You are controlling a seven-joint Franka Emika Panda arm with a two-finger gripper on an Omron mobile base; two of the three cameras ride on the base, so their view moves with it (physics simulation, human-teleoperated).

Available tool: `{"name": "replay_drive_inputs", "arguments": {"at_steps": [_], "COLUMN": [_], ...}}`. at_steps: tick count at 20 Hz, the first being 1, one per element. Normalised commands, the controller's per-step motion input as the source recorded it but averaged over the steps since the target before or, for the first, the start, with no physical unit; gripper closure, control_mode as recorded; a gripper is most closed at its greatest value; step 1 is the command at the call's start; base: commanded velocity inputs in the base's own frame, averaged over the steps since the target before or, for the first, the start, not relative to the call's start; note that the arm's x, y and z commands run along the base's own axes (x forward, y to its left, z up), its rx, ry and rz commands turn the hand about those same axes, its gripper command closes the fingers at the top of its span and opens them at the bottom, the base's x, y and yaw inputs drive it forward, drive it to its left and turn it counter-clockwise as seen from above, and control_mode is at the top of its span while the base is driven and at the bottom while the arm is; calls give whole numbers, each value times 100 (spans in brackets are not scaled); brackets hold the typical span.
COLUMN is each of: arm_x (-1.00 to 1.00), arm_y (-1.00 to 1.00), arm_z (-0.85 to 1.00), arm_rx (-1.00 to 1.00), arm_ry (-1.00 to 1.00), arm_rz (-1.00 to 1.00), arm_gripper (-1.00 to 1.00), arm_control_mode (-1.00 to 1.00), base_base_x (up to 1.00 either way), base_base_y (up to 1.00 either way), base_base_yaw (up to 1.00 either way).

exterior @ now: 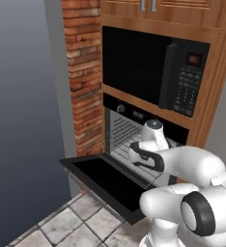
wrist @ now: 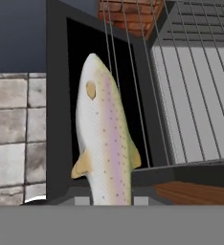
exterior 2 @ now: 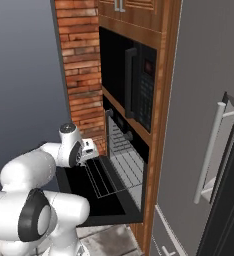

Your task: Place the fish on the rack of the oven, and slide the rack back inside. Close the oven door.

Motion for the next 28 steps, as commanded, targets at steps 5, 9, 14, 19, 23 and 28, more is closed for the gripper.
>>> {"name": "replay_drive_inputs", "arguments": {"at_steps": [5, 9, 14, 19, 23, 28], "arm_x": [38, 41, 34, 28, 29, 30], "arm_y": [0, 0, 0, 0, 0, 0], "arm_z": [-16, -12, -24, -31, -29, -21], "arm_rx": [0, 0, 0, 0, 0, 0], "arm_ry": [0, 0, 0, 0, 0, 0], "arm_rz": [0, 0, 0, 0, 0, 0], "arm_gripper": [100, 100, 100, 100, 100, 100], "arm_control_mode": [-100, -100, -100, -100, -100, -100], "base_base_x": [0, 0, 0, 0, 0, 0], "base_base_y": [0, 0, 0, 0, 0, 0], "base_base_yaw": [0, 0, 0, 0, 0, 0]}}
